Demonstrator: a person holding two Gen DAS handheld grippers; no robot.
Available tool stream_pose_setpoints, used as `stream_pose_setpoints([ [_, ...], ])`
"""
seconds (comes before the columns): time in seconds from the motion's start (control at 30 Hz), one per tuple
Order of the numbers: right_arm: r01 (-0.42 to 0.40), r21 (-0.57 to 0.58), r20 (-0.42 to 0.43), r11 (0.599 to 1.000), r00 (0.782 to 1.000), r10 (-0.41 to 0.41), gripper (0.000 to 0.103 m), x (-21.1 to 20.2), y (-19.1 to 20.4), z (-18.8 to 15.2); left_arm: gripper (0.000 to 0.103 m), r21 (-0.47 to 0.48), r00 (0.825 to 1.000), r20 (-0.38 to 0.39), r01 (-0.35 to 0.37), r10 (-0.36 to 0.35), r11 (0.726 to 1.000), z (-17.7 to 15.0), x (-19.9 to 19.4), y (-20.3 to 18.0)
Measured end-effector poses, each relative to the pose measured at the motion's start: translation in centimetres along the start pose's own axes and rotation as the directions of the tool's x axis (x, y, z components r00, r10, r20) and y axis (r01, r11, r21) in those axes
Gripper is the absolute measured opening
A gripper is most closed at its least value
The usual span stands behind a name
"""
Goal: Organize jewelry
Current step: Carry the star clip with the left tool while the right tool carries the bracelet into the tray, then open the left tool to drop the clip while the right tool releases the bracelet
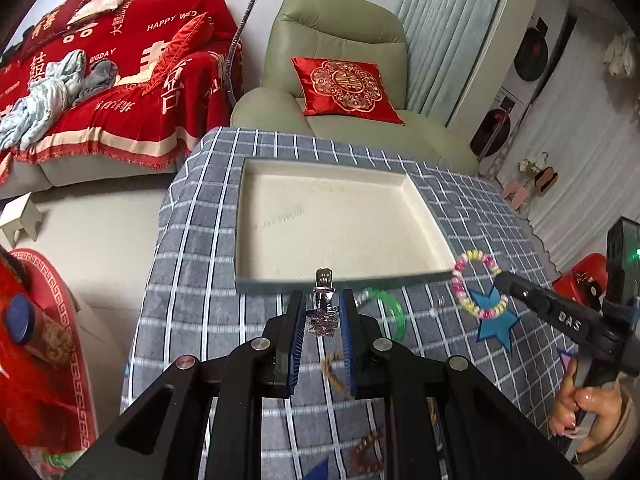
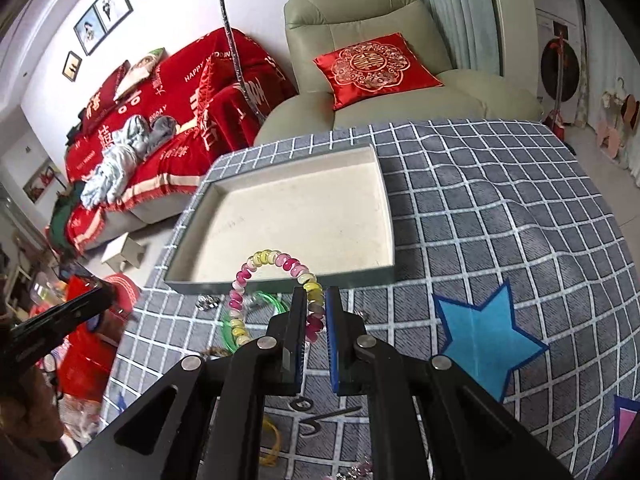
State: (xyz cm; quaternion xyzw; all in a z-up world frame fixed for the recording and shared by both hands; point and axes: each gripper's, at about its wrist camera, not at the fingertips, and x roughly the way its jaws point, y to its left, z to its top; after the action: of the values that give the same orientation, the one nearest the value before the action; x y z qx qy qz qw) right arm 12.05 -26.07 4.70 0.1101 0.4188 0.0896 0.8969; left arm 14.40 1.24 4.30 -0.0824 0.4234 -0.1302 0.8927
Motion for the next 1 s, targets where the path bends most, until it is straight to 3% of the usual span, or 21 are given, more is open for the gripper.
stream_pose_setpoints([
  [0.23,0.006,0.005,-0.008,1.0,1.0,-0.006,0.01,1.8,-0.1,3.7,0.034,0.013,1.0,0.007,0.011,-0.011,1.0,4.6,2.6,0.3],
  [0.33,0.001,0.034,-0.03,0.999,1.0,0.0,0.01,3.4,-0.6,5.3,0.034,0.052,1.0,0.012,-0.024,0.023,0.998,6.8,4.9,0.2],
  [0.4,0.011,0.068,-0.056,0.998,0.998,-0.007,0.01,5.2,-1.2,6.6,0.034,0.088,0.996,0.028,-0.084,0.082,0.993,8.4,7.2,0.2],
  [0.47,0.013,0.107,-0.073,0.994,0.997,-0.005,0.01,6.6,-1.8,7.5,0.034,0.073,0.996,0.01,-0.094,0.093,0.993,9.3,9.5,0.7],
  [0.57,0.035,0.13,-0.086,0.991,0.996,-0.024,0.01,8.9,-2.3,8.4,0.034,0.057,0.996,-0.033,-0.081,0.083,0.995,9.6,12.3,1.0],
  [1.0,0.127,0.095,-0.206,0.987,0.973,-0.105,0.01,17.8,-2.4,7.2,0.034,0.213,0.977,-0.122,-0.149,0.177,0.966,6.5,19.6,-0.8],
])
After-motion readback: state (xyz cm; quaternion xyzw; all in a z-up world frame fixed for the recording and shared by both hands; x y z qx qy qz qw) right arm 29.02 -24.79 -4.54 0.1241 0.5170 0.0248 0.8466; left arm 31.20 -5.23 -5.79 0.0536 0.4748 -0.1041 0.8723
